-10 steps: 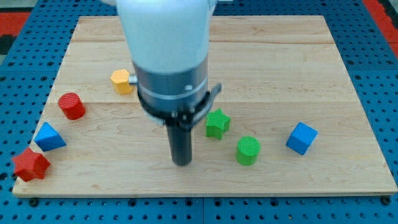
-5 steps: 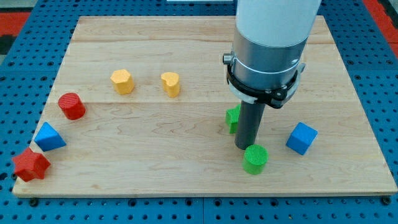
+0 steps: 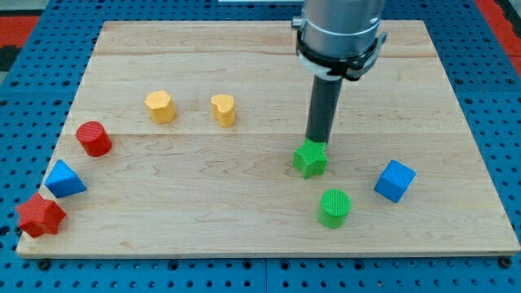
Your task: Nudge blue cube left a bit
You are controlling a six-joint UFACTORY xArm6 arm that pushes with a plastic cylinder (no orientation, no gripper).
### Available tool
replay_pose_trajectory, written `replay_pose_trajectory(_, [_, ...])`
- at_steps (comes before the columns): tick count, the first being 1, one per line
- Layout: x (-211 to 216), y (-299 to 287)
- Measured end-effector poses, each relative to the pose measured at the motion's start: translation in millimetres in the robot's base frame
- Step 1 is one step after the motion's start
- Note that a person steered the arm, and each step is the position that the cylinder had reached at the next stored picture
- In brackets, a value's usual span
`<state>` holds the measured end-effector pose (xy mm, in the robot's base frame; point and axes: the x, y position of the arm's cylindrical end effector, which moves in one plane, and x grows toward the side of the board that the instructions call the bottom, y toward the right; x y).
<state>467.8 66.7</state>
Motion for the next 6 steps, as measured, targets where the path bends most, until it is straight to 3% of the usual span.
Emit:
replay_pose_trajectory(1, [24,-18])
replay_pose_trajectory(2, [8,1])
replay_pose_trajectory(3, [-27,101])
replay_pose_trajectory(4, [4,196])
replay_pose_trajectory(5, [72,196])
replay_pose_trajectory(6, [76,158])
